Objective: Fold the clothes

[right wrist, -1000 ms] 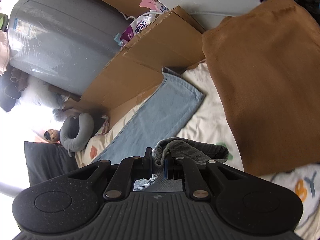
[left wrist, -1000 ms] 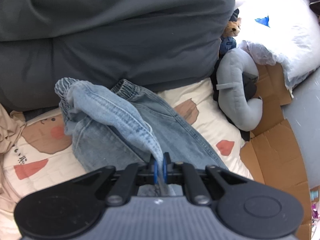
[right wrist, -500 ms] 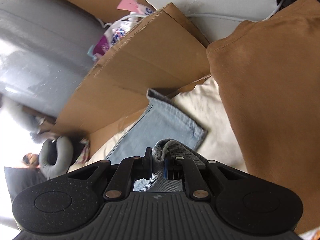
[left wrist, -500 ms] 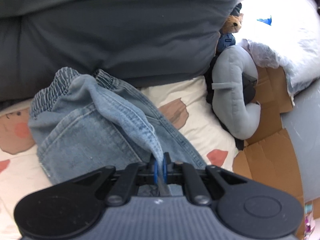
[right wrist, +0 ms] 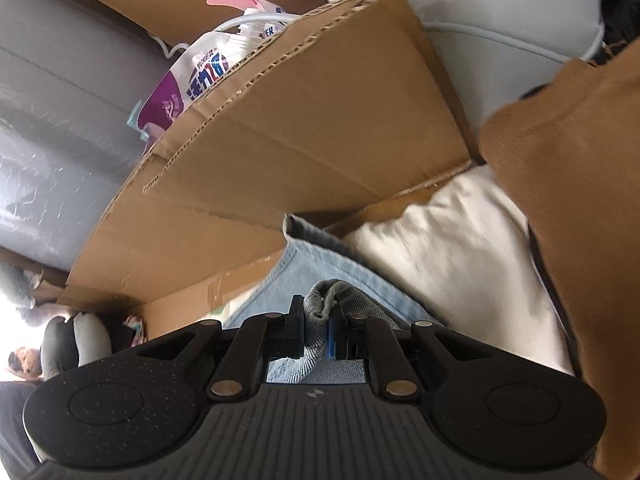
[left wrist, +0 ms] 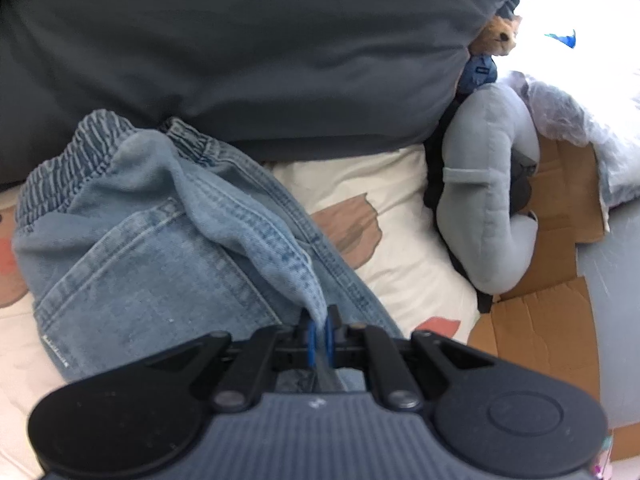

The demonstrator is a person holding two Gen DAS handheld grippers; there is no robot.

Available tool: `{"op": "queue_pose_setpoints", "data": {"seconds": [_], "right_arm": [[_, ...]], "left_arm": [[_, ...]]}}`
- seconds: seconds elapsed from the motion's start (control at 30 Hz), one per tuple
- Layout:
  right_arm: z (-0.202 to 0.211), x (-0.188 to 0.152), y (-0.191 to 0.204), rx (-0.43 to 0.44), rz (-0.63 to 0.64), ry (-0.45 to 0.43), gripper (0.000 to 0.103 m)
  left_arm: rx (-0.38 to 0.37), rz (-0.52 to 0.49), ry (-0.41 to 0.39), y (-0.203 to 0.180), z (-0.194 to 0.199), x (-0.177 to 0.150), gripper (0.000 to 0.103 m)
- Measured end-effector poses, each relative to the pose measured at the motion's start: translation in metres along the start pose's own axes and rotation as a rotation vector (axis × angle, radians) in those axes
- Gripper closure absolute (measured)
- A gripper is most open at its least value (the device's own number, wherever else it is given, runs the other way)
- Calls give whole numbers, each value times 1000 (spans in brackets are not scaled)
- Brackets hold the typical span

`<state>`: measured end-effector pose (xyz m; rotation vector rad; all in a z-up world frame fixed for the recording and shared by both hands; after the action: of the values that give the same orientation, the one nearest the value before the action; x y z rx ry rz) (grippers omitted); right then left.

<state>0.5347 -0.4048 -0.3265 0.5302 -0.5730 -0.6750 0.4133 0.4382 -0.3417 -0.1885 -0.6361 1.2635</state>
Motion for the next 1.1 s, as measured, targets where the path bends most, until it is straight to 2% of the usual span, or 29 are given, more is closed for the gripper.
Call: {"op": "queue_pose_setpoints", "data": {"seconds": [0.43,0.73,0.93,1.1], "right_arm": [[-67,22,16,-87,34,-17,94],[-93,31,25,-122,49,-39,94],[-108,37,25,-163,46,-49,94],[-118,41,23,-192,30,-69,94]], "left_arm": [[21,44,14,-5,-46,12,97],[38,39,18,-16,-73,24,97],[81,24,47,-20,-100,23,97],[88,27,58,-23,-114,21,97]]}}
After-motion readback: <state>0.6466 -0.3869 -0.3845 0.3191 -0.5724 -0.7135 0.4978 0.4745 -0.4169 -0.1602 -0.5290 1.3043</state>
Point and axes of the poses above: each gripper's, at about its wrist camera, not at the fingertips, and z roughly against the way its jaws point, y to its left, x to its top, the point moved 10 cm from there along -z, roughly the way its jaws point, and after that the axes turned 1 degree about x, right-handed, at the moved point
